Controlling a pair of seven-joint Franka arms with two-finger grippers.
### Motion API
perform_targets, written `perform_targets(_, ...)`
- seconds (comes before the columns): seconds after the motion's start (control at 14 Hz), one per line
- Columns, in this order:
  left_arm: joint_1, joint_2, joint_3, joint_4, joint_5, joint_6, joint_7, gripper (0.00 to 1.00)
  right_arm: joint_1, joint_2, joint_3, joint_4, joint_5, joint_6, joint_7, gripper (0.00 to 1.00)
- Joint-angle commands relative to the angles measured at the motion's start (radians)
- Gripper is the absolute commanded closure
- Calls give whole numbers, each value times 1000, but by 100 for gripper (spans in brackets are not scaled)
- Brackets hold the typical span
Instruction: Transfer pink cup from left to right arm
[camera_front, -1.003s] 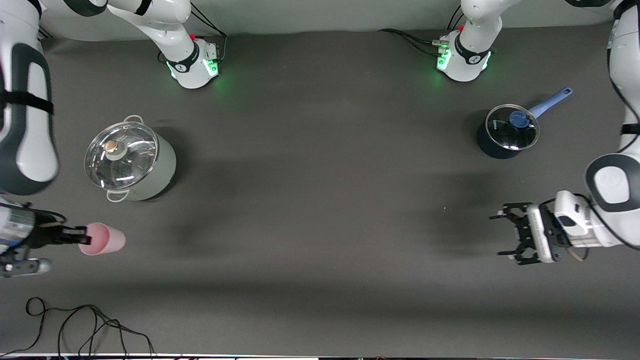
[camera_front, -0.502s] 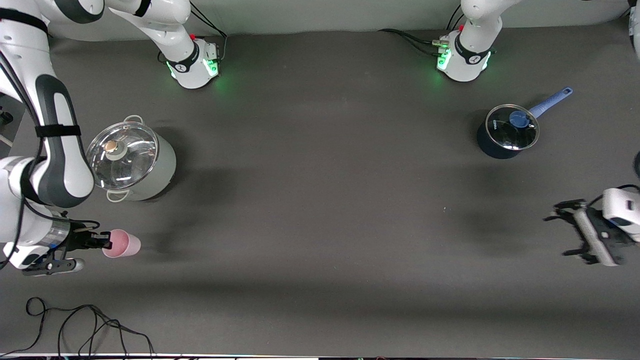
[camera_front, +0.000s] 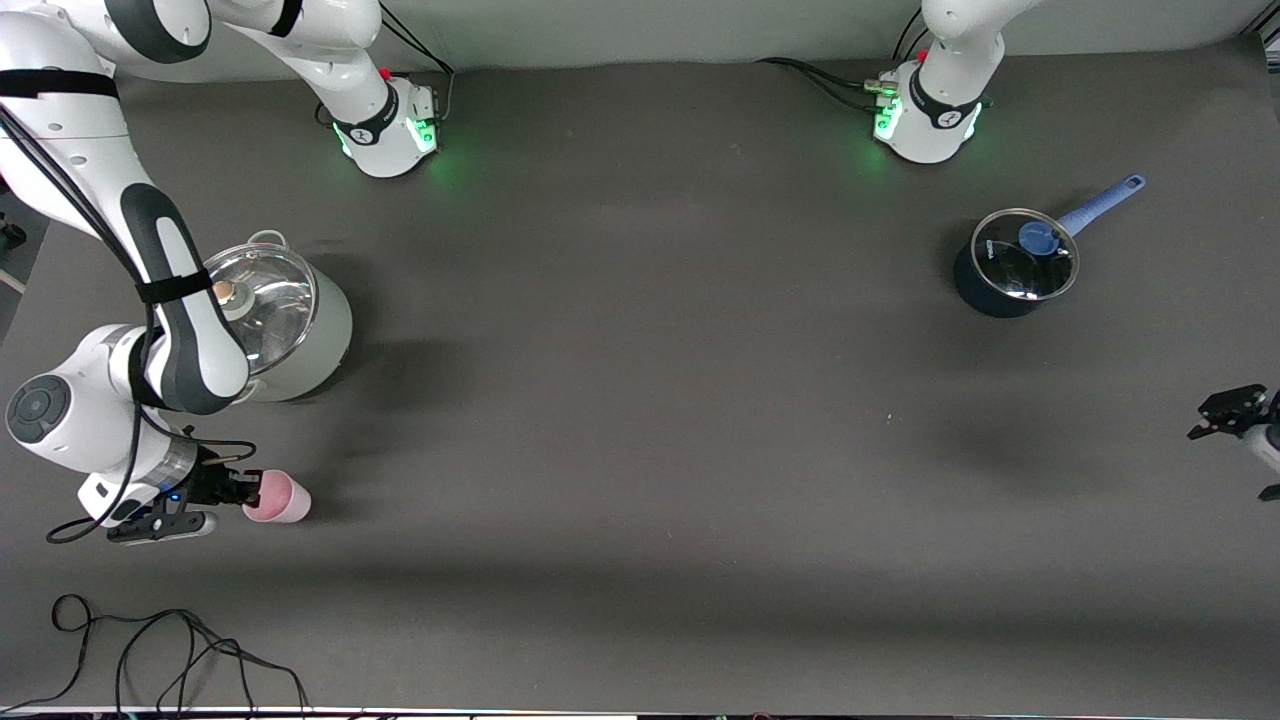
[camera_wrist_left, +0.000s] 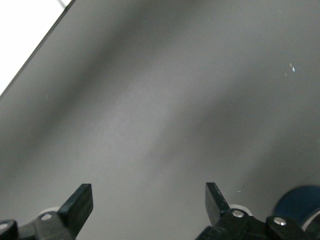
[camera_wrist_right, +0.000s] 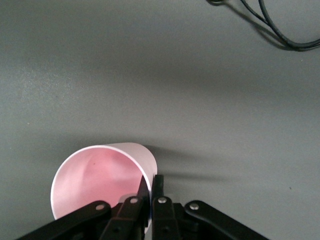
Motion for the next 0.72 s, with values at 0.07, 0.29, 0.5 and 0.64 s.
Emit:
perform_targets(0.07, -17, -62, 18, -12, 26, -61, -234, 0, -10, -12, 4, -11, 64, 8, -21, 100)
perform_targets(0.29, -35, -103, 4, -8, 29, -138, -429, 0, -12, -1, 1, 1, 138, 5, -32, 100)
perform_targets(0.5, -88, -166, 6, 21, 28, -280, -542, 0, -12, 5, 1, 2, 138, 5, -32, 100)
perform_targets(0.64, -117, -207, 4, 21, 20, -362, -630, 0, -10, 16, 1, 4, 137, 5, -35, 95)
